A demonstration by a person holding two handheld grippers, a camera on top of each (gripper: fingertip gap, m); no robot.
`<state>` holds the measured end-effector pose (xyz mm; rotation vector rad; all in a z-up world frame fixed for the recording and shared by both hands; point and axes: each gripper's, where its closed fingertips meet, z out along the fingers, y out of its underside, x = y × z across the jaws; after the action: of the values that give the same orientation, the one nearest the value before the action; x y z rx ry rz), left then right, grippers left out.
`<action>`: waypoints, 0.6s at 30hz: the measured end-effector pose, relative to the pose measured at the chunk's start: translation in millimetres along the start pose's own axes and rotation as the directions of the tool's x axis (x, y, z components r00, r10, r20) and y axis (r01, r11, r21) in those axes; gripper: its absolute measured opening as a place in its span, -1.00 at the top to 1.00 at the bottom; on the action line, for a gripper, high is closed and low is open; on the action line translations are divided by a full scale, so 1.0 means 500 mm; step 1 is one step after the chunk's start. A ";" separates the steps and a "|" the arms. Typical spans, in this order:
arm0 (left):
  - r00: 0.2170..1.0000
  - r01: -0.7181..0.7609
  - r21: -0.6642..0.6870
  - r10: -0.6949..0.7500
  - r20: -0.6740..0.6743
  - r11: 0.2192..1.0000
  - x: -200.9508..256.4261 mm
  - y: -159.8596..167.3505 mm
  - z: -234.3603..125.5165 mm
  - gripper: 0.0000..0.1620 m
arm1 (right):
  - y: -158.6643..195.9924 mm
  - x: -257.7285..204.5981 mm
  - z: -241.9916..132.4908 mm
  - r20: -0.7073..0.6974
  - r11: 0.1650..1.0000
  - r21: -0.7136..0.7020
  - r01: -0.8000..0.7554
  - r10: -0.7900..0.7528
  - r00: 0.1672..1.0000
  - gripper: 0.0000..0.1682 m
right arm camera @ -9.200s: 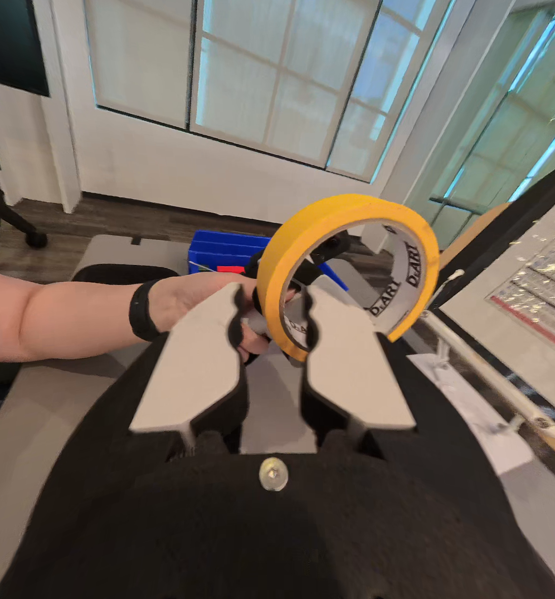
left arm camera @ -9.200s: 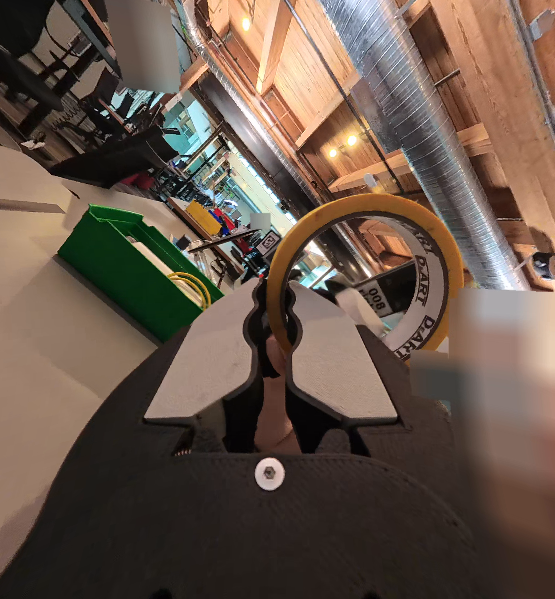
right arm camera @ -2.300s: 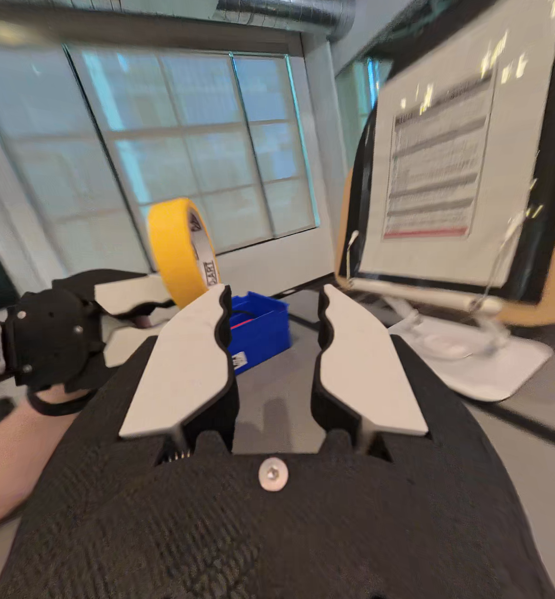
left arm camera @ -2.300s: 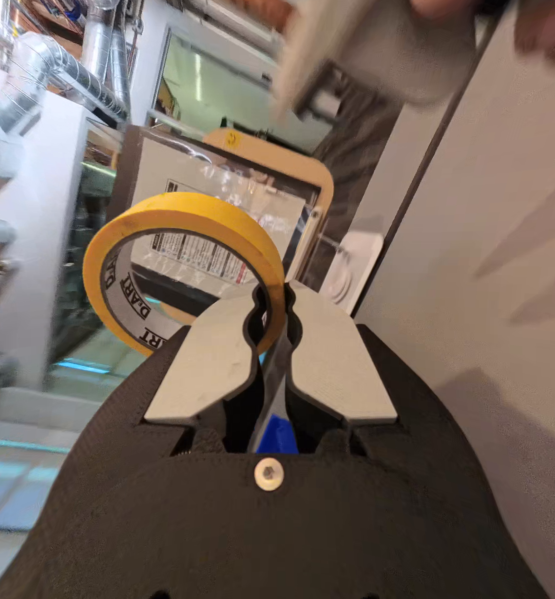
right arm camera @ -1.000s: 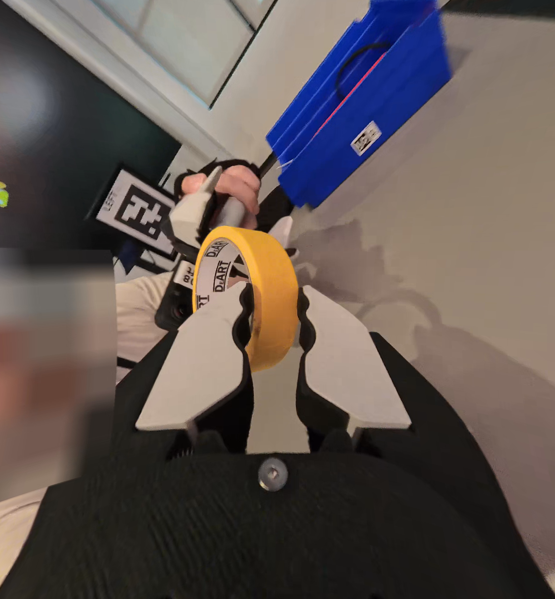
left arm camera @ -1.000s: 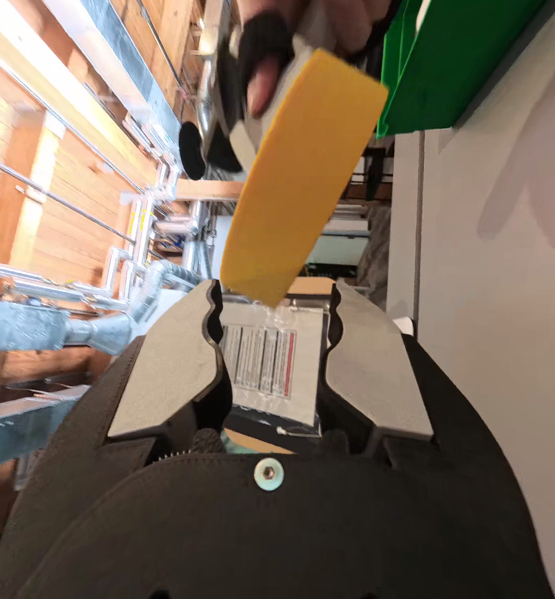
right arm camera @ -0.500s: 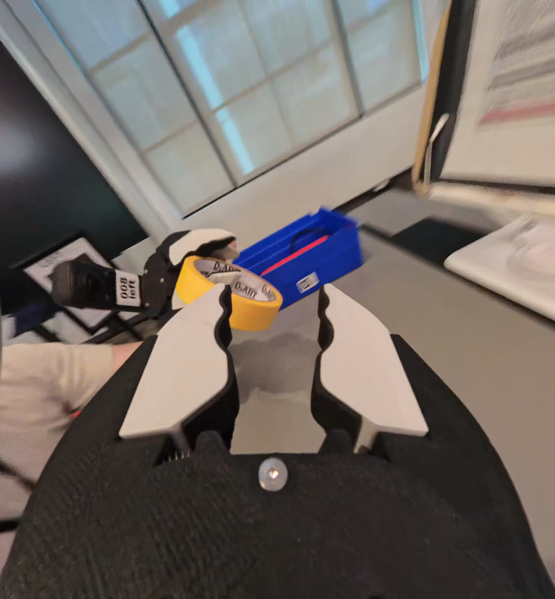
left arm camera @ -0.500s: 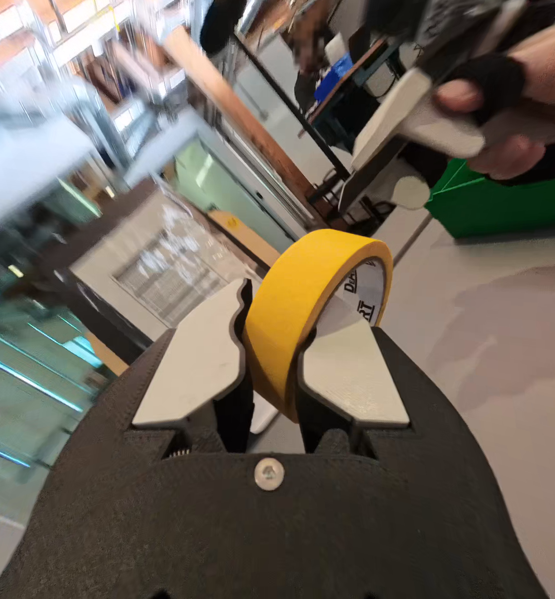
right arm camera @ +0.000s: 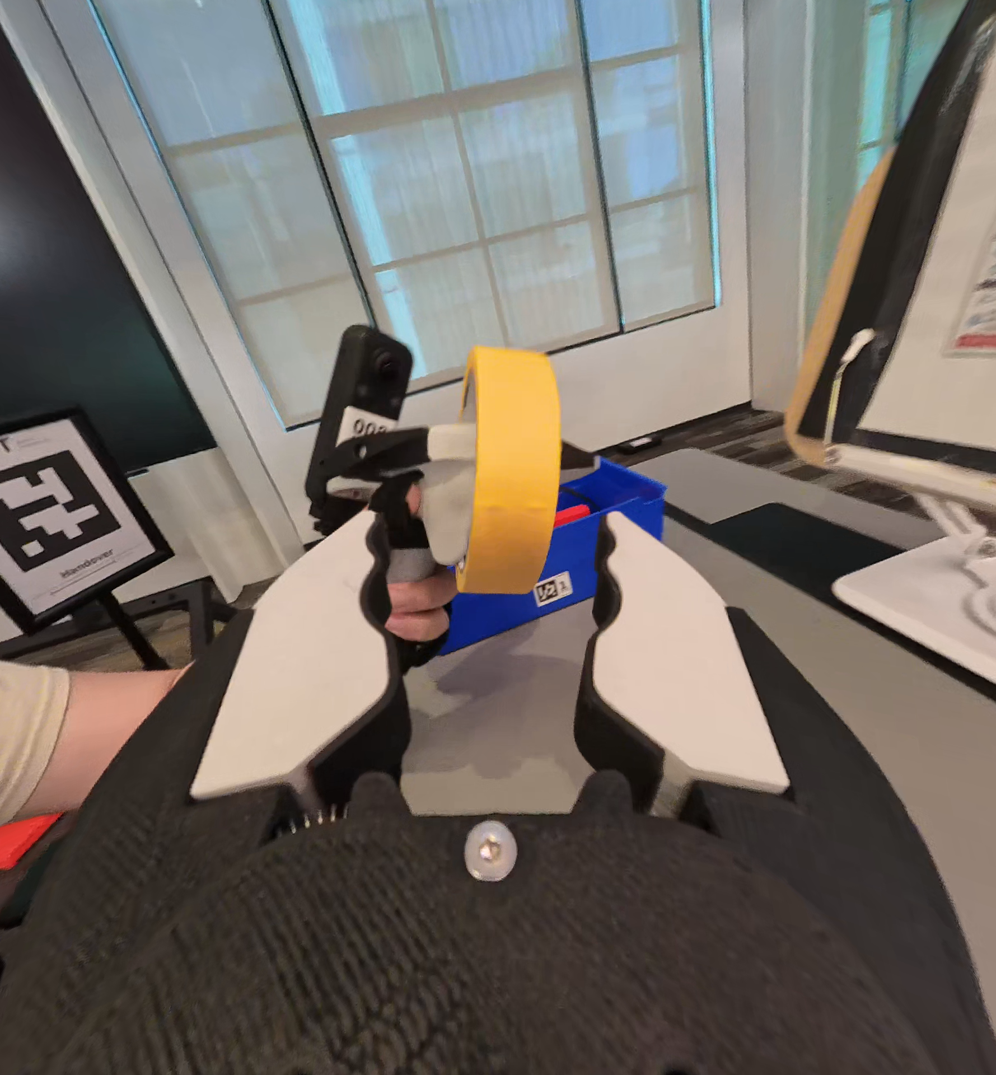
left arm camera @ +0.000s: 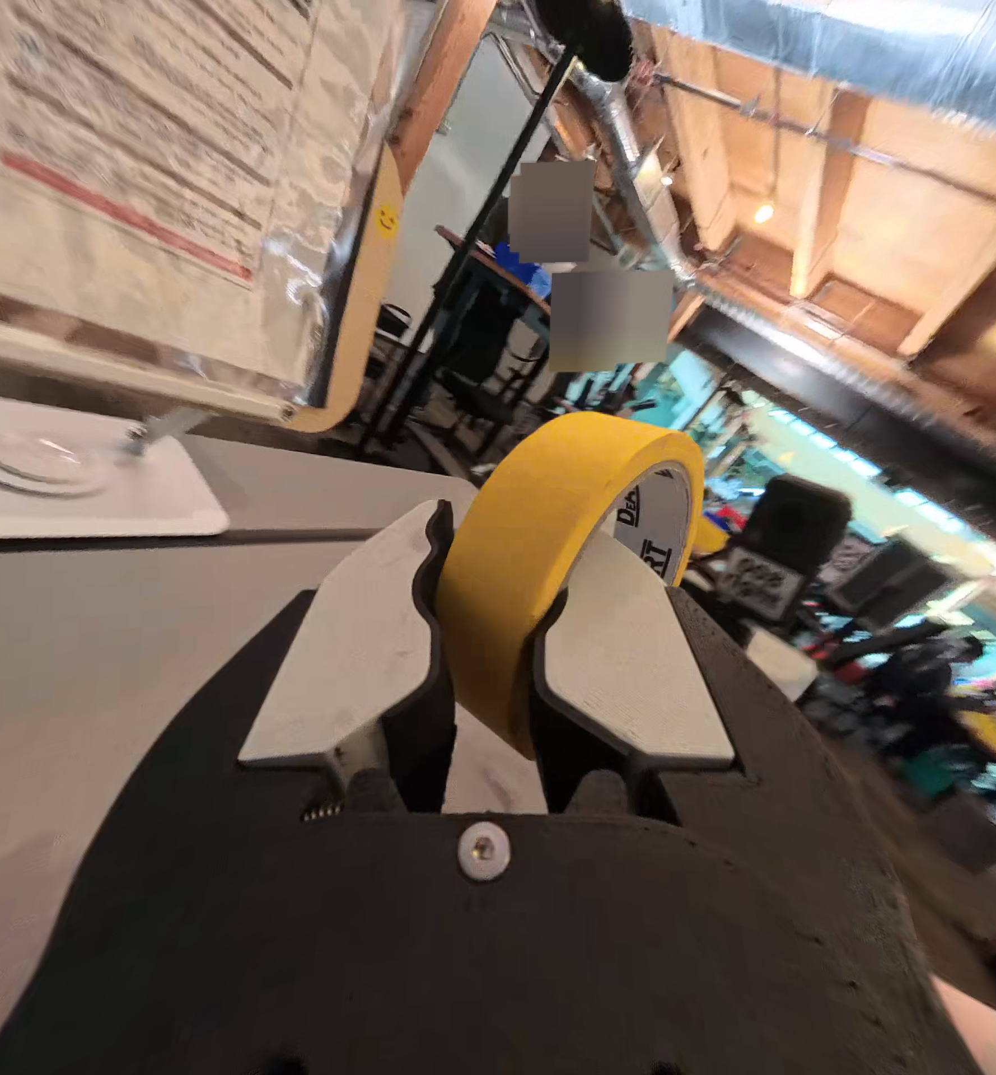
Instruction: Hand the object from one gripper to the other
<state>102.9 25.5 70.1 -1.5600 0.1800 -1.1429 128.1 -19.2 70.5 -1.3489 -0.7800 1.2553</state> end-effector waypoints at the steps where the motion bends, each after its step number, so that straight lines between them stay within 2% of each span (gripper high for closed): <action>1: 0.997 0.062 -0.017 -0.062 -0.040 0.998 0.006 0.008 0.004 0.66 | 0.016 -0.001 0.011 0.005 1.000 -0.006 -0.004 0.004 1.000 0.17; 3: 0.977 0.186 -0.019 -0.187 -0.103 0.982 0.016 0.016 0.008 0.66 | 0.037 0.008 0.022 -0.013 1.000 0.013 -0.010 0.010 1.000 0.18; 5: 0.950 0.277 -0.027 -0.278 -0.139 0.960 0.021 0.025 0.011 0.66 | 0.041 -0.002 0.026 0.044 0.998 0.063 -0.030 0.027 0.999 0.20; 7: 0.934 0.312 -0.070 -0.319 -0.162 0.947 0.027 0.040 0.018 0.66 | 0.032 -0.029 0.022 0.160 0.991 0.109 -0.079 0.061 0.985 0.35; 10: 0.896 0.361 -0.196 -0.397 -0.197 0.912 0.049 0.072 0.027 0.66 | 0.005 -0.084 -0.006 0.392 0.975 0.179 -0.131 0.052 0.919 0.53; 11: 0.863 0.396 -0.257 -0.453 -0.223 0.882 0.063 0.083 0.028 0.66 | 0.005 -0.103 -0.018 0.463 0.977 0.177 -0.118 0.023 0.886 0.68; 13: 0.802 0.456 -0.336 -0.544 -0.246 0.824 0.081 0.101 0.030 0.66 | 0.021 -0.134 -0.028 0.553 0.990 0.121 -0.070 -0.009 0.833 0.81; 16: 0.732 0.479 -0.419 -0.615 -0.294 0.771 0.105 0.119 0.031 0.64 | 0.033 -0.160 -0.029 0.592 0.996 0.087 -0.019 -0.036 0.805 0.87; 18: 0.716 0.455 -0.391 -0.590 -0.374 0.800 0.111 0.095 0.029 0.58 | 0.004 -0.151 -0.034 0.586 0.990 0.103 -0.098 0.019 0.810 0.88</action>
<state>163.5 -17.4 63.4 -1.5816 0.2327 -2.0461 126.8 -95.5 84.9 -0.8771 -1.0613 1.7771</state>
